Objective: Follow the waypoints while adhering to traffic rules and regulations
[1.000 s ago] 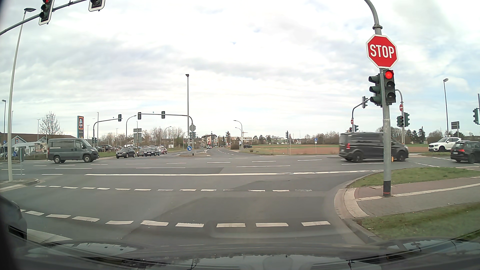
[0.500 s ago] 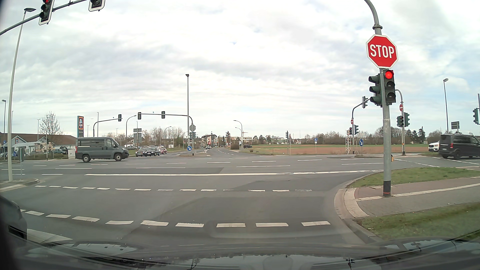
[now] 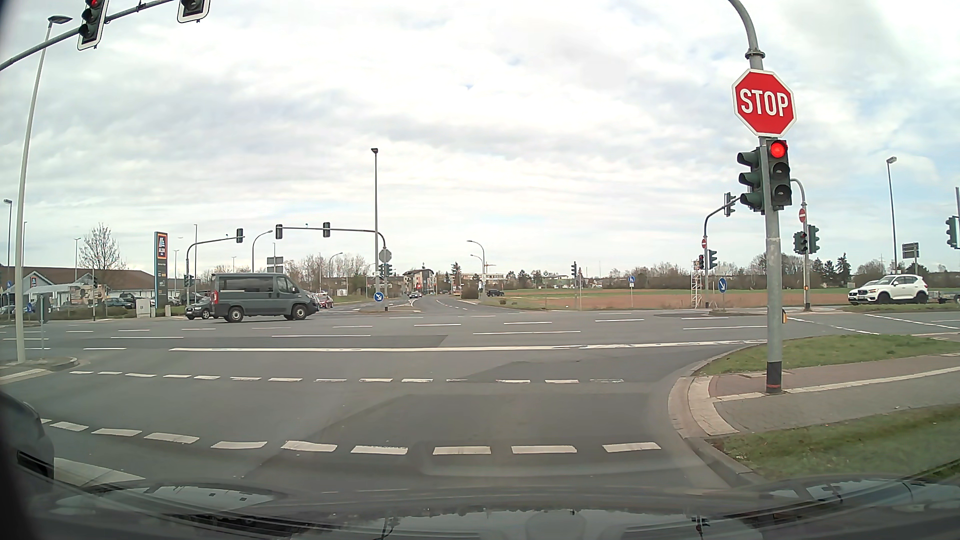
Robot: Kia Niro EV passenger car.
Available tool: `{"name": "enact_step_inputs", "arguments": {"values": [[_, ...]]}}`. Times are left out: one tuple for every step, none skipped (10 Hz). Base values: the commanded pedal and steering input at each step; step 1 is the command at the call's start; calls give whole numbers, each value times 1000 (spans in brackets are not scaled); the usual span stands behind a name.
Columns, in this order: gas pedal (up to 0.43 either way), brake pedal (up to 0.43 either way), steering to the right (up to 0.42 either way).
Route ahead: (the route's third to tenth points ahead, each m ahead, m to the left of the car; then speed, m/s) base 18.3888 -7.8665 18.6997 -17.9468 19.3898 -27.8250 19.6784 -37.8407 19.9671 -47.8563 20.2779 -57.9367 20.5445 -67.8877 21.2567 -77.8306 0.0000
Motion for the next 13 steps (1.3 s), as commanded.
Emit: {"name": "enact_step_inputs", "arguments": {"values": [[0, 287, -1], [0, 293, -1], [0, 293, -1], [0, 287, -1], [0, 287, -1], [0, 293, -1], [0, 293, -1], [0, 287, -1], [0, 293, -1], [0, 287, -1], [0, 287, -1], [0, 293, -1], [0, 287, -1]]}}
